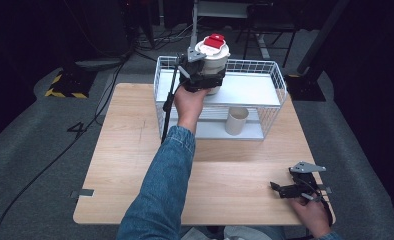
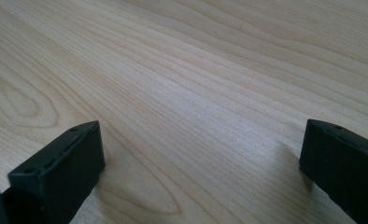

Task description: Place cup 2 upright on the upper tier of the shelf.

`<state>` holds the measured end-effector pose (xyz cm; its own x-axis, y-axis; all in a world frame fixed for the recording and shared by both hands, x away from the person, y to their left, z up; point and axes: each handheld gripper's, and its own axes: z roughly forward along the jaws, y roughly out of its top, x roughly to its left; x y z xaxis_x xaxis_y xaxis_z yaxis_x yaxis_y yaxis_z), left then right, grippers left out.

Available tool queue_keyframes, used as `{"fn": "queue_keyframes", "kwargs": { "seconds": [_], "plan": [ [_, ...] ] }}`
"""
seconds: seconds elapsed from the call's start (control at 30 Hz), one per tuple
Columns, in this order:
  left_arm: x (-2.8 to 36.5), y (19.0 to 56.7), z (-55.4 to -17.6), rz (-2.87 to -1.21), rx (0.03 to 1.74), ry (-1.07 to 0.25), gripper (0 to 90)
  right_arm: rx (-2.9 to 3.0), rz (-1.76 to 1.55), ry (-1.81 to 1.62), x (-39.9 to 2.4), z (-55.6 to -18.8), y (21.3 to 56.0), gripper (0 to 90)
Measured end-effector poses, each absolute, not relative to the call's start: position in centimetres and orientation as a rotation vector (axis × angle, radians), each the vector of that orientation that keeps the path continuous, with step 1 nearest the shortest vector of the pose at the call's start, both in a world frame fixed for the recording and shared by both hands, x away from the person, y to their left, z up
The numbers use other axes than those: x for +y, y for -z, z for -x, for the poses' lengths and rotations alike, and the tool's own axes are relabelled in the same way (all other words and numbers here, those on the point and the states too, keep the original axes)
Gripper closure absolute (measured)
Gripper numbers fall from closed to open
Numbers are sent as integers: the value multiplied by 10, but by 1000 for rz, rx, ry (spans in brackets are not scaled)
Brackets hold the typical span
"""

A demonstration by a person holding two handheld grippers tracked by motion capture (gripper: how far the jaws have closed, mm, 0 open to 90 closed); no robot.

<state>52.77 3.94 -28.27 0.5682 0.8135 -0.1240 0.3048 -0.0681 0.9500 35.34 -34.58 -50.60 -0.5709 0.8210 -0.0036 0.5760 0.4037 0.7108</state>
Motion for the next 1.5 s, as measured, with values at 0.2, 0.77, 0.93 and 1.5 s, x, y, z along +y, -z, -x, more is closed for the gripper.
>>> {"fn": "queue_keyframes", "kwargs": {
  "seconds": [0.2, 0.77, 0.93, 1.5],
  "plan": [
    [35, 288, -530, -1650, 972, -571, 104, 2312, -1208, -963, -346, -353, 506, 1],
    [33, 293, -533, -1654, 978, -591, 103, 2312, -1207, -963, -346, -353, 506, 1],
    [32, 293, -533, -1665, 969, -606, 102, 2312, -1208, -963, -346, -353, 506, 0],
    [33, 291, -532, -1628, 956, -618, 29, 2314, -1204, -961, -346, -353, 506, 0]
  ]
}}
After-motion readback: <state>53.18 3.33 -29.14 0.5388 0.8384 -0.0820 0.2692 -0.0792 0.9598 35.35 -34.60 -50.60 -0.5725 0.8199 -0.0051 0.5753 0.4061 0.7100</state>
